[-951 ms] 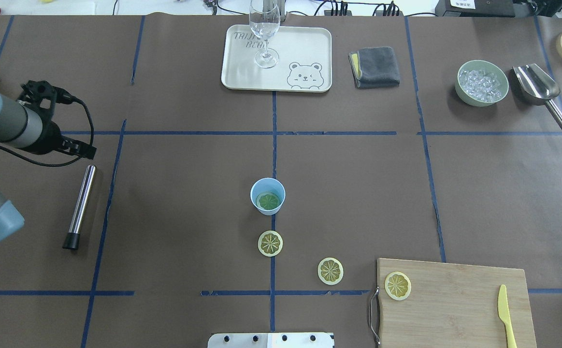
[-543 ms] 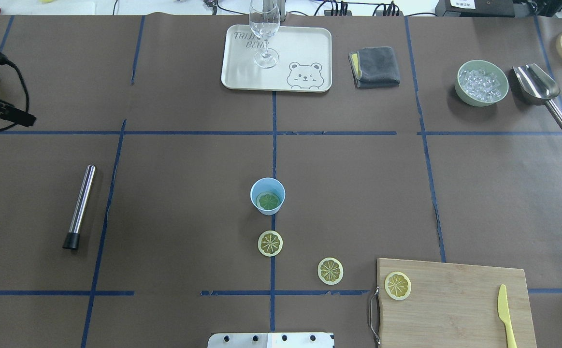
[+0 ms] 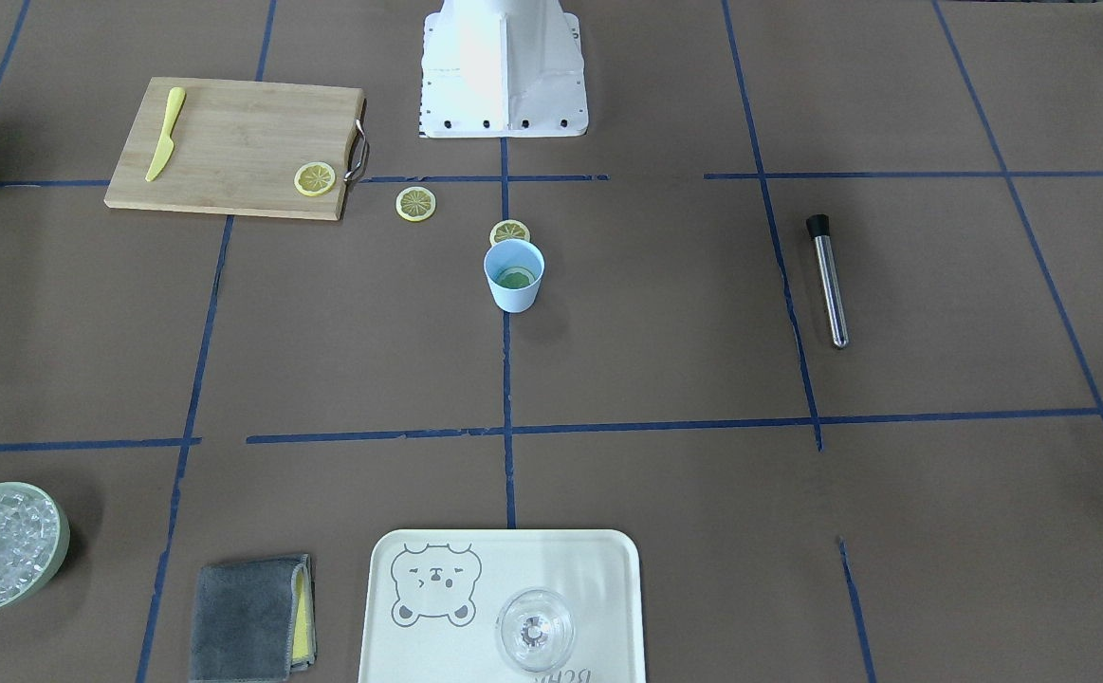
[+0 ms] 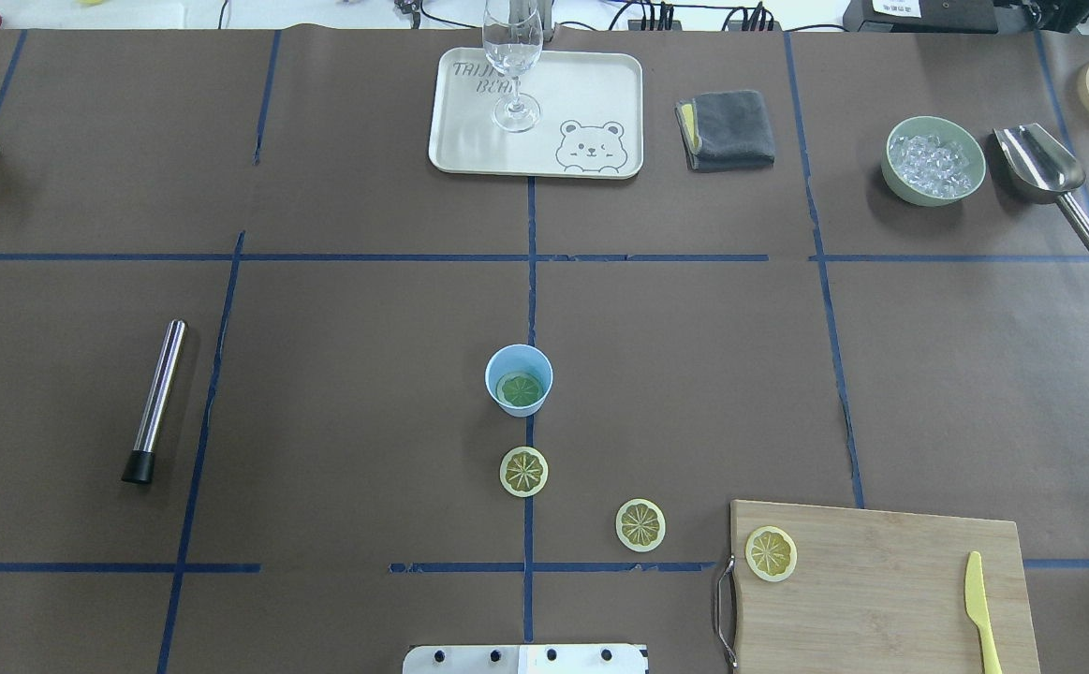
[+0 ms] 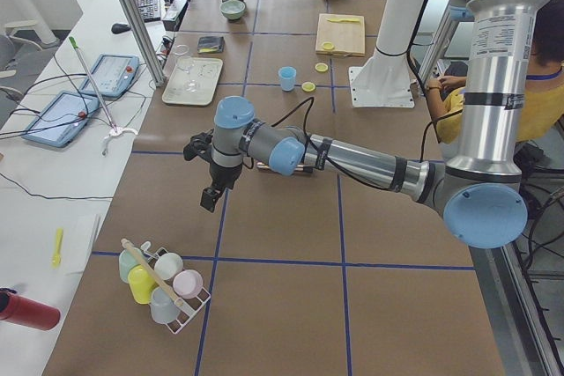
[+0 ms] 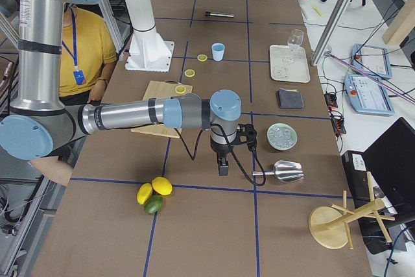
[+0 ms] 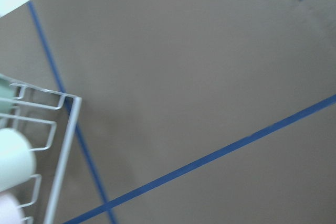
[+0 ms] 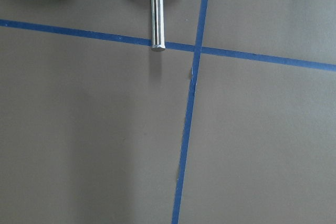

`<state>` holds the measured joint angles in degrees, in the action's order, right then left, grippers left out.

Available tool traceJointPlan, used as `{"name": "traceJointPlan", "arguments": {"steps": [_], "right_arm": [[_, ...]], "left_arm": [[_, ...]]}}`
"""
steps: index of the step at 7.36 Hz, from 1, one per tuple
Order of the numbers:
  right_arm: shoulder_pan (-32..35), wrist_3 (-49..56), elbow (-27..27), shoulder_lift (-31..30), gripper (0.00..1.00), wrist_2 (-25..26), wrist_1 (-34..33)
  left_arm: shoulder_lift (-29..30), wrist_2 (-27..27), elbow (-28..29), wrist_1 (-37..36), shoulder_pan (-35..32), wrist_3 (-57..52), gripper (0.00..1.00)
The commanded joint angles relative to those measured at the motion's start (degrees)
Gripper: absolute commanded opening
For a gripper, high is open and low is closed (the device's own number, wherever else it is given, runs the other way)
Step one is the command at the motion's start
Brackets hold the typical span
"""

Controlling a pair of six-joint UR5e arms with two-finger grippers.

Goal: Squeeze lemon into cup

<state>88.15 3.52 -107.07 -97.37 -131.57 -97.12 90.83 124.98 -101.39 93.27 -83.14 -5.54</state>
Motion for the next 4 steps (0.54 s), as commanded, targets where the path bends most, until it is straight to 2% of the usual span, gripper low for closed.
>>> {"name": "traceJointPlan", "arguments": {"steps": [1, 4], "right_arm": [[0.0, 0.0, -0.1, 0.0, 1.00, 0.0, 0.0], [0.0, 0.0, -0.2, 0.0, 1.00, 0.0, 0.0]], "left_arm": [[-3.2, 7.9, 0.6, -7.3, -4.7, -1.7, 1.00], [-4.9, 12.4, 0.8, -7.6, -7.4, -1.7, 1.00]]}}
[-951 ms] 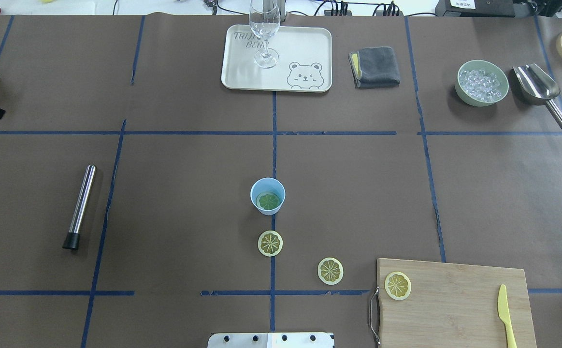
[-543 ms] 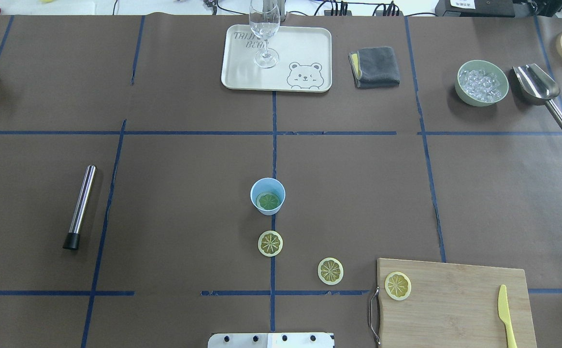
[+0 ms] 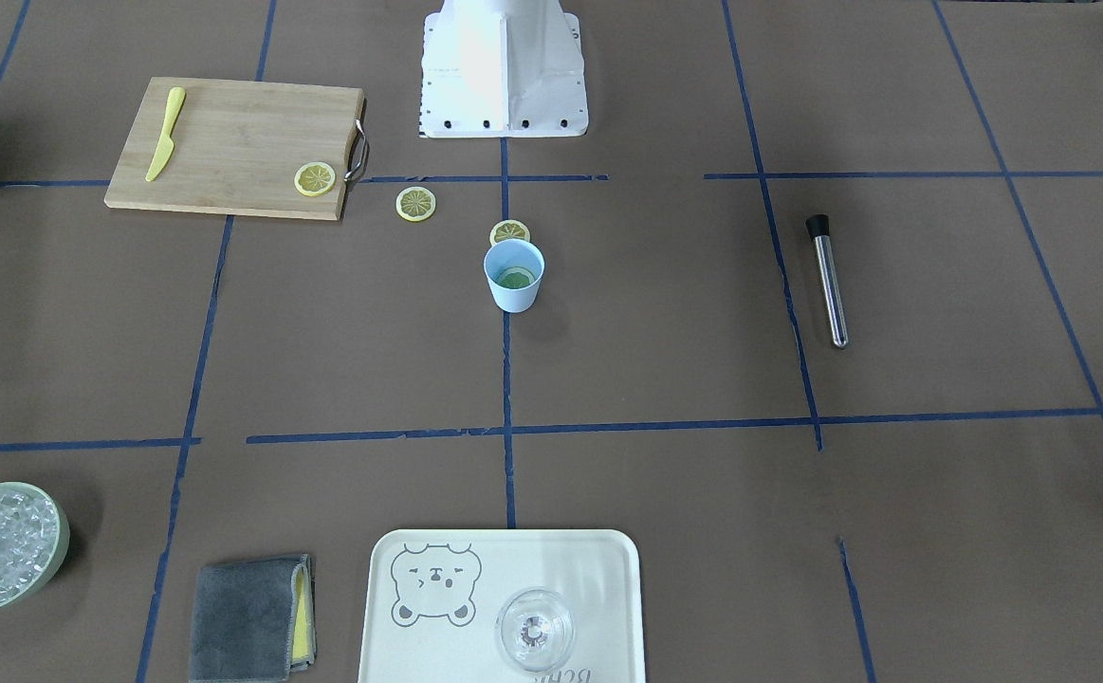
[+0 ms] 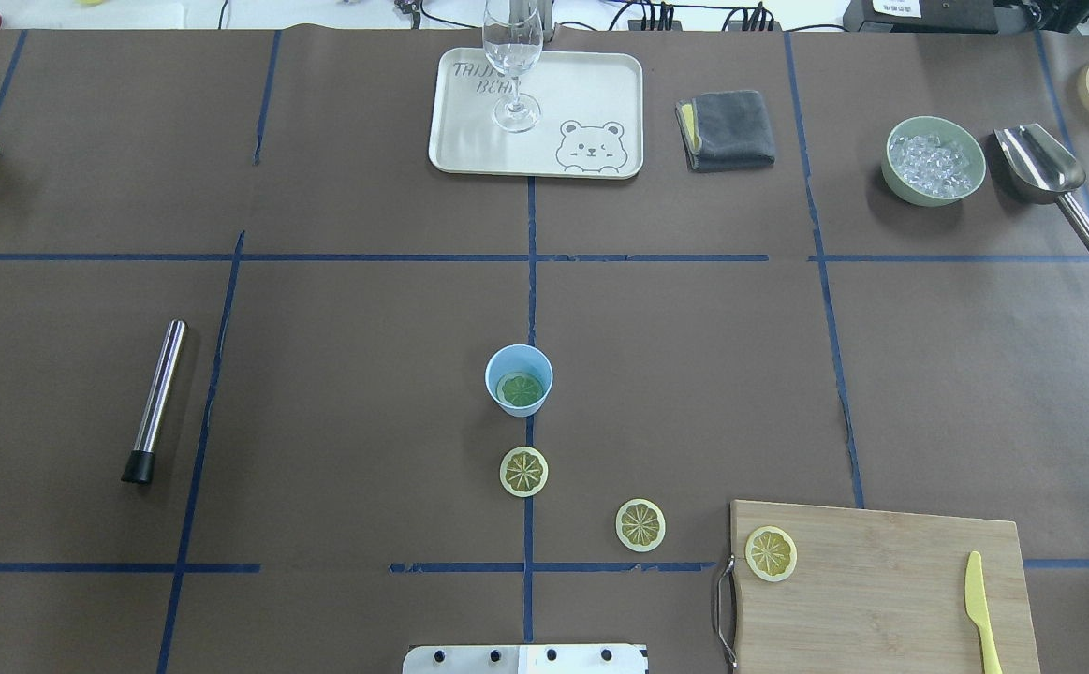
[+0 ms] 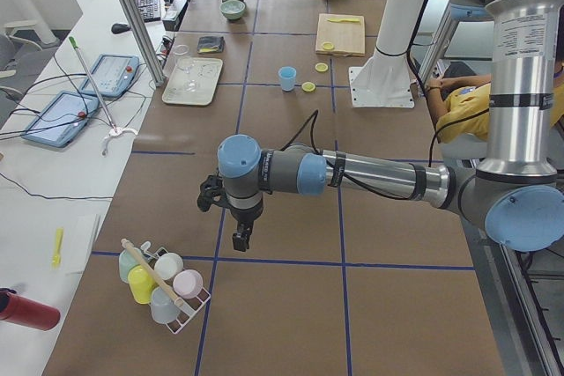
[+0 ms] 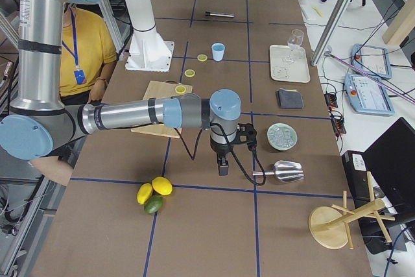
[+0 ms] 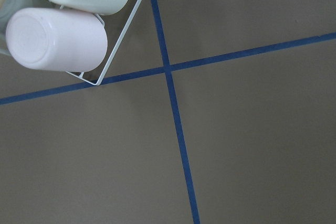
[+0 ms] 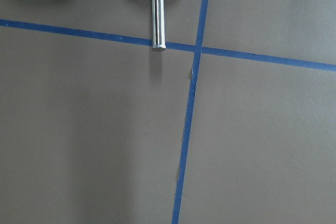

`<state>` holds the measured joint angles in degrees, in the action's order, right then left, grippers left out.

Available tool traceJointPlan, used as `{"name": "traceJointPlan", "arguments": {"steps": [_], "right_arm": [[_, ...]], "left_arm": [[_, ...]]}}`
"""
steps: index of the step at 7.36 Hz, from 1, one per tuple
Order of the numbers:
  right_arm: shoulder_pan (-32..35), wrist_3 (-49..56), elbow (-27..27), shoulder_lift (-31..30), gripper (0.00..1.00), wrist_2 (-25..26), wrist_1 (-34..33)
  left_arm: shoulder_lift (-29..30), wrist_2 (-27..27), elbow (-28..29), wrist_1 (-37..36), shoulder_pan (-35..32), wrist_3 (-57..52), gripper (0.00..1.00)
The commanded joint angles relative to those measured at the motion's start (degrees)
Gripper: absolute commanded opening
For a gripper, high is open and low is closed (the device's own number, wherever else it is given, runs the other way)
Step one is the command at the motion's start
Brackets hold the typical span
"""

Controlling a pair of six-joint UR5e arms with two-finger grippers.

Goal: Squeeze lemon into cup

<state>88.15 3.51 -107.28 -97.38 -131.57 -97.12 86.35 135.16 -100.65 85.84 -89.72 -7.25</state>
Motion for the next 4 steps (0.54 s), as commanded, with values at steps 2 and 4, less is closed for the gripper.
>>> {"name": "traceJointPlan", "arguments": {"steps": [2, 4], "right_arm": [[0.0, 0.0, 0.0, 0.0, 1.00, 0.0, 0.0], [0.0, 0.1, 0.1, -0.2, 1.00, 0.0, 0.0]], "left_arm": [[-0.5, 1.8, -0.3, 0.0, -0.8, 0.2, 1.00], [-0.2, 1.5, -0.8, 0.3, -0.8, 0.2, 1.00]]}}
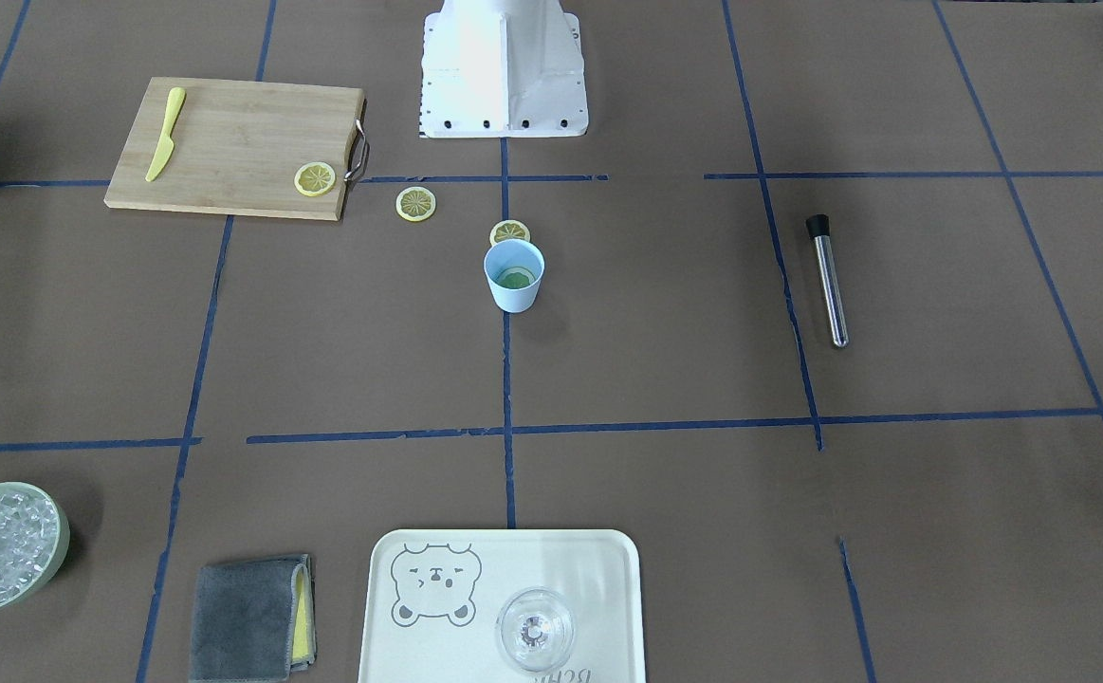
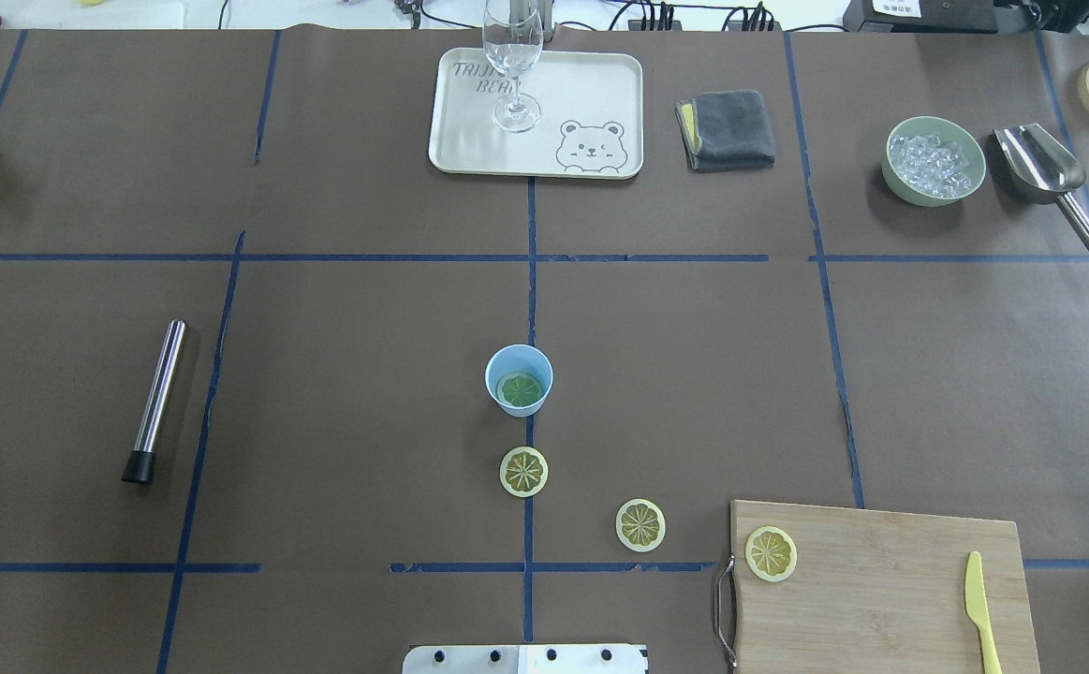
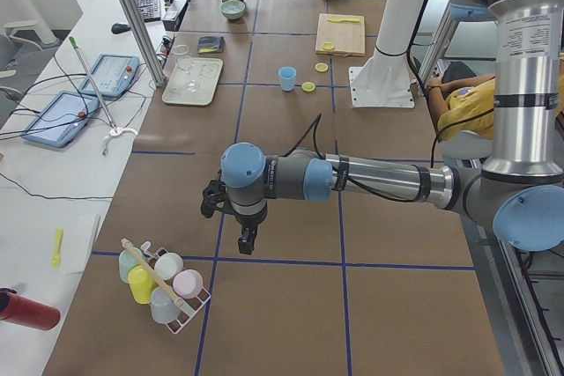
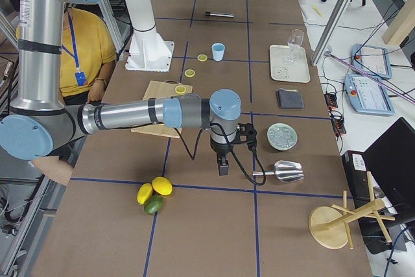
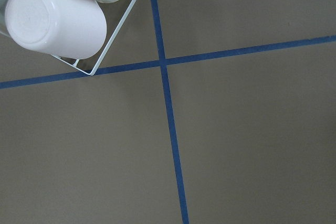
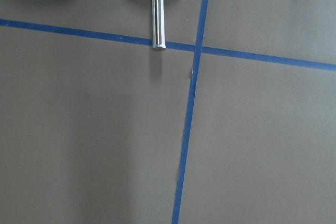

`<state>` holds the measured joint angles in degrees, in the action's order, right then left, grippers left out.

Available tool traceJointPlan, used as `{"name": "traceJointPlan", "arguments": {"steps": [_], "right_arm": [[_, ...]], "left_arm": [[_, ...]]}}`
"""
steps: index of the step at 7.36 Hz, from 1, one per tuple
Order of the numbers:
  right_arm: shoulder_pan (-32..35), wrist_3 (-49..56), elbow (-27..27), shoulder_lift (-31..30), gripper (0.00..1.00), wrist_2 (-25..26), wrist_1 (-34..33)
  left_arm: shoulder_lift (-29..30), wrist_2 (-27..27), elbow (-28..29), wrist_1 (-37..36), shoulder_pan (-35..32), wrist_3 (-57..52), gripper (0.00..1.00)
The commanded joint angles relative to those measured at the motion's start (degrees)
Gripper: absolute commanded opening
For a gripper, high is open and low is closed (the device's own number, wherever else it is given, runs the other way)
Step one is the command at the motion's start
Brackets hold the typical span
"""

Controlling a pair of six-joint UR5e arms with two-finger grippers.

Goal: Squeeze lemon into cup

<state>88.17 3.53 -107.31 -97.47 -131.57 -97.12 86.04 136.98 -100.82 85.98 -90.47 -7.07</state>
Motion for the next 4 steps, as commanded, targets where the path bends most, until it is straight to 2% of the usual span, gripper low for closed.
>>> {"name": "traceJointPlan", "arguments": {"steps": [1, 4], "right_arm": [[0.0, 0.1, 0.2, -0.1, 1.00, 0.0, 0.0], [0.0, 0.1, 0.3, -0.1, 1.00, -0.1, 0.0]], "left_arm": [[0.0, -0.2, -0.4, 0.1, 0.0, 0.0, 1.00], [0.1, -0.2, -1.0, 0.2, -0.1, 0.0, 1.00]]}}
